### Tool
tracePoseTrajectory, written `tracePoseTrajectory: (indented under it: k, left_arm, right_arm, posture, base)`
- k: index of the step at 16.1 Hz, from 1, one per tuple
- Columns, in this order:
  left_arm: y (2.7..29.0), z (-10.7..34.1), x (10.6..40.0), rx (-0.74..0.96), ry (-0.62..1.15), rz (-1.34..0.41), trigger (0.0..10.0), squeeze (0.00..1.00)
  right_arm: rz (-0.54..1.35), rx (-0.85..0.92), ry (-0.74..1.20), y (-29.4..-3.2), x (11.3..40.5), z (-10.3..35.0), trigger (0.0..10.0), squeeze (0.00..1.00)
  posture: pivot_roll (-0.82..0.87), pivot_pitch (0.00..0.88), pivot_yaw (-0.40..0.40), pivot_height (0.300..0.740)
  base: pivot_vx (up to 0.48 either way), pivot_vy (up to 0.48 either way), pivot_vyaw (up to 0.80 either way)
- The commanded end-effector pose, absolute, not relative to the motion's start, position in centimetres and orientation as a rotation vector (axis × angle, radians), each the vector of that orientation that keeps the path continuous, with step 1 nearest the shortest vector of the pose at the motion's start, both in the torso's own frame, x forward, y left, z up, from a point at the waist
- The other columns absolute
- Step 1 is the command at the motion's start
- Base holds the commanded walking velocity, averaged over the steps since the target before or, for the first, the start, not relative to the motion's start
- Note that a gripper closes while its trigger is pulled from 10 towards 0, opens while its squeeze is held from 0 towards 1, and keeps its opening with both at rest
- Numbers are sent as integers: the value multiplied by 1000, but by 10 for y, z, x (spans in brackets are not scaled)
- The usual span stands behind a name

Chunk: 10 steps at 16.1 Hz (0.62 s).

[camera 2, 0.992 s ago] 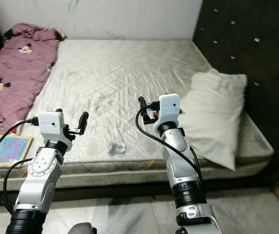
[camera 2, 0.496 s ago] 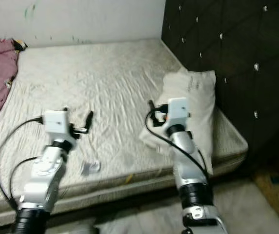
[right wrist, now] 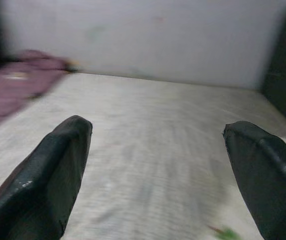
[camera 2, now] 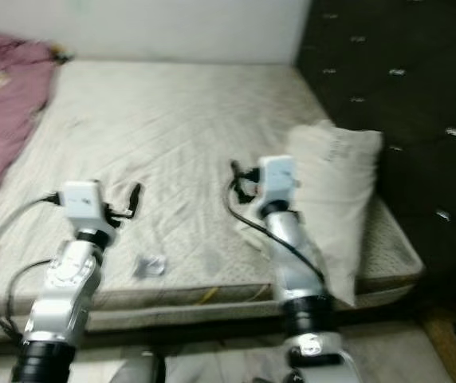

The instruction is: Clean up the room

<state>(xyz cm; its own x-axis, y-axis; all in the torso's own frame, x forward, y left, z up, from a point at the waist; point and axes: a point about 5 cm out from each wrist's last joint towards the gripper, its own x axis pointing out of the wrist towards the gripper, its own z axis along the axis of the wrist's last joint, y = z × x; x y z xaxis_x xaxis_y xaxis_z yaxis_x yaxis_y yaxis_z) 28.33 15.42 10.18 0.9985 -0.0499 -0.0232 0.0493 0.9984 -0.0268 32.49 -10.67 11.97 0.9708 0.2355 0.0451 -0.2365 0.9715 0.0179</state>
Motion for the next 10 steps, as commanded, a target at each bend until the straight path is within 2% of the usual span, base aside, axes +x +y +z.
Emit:
tracePoseTrajectory:
  k: [1, 2, 3, 10]
  left_arm:
    - [151, 102, 283, -46, 29, -65, 10000, 0]
    - [151, 102, 284, -52, 30, -67, 10000, 0]
    - [151, 102, 284, -53, 30, -67, 10000, 0]
    - [150, 103, 285, -63, 29, -73, 10000, 0]
  right_arm:
    - [234, 21, -46, -111, 327, 121, 10000, 0]
    - [241, 25, -51, -108, 328, 122, 10000, 0]
    - [247, 37, -51, -106, 329, 123, 10000, 0]
    - [243, 49, -45, -108, 330, 122, 10000, 0]
  posture:
    - [72, 0, -48, 740]
    - [72, 0, -48, 740]
    - [72, 0, -49, 740]
    - [67, 0, -52, 740]
  base:
    - [0, 0, 800]
    - [0, 0, 800]
    - [0, 0, 0]
    - [0, 467, 0]
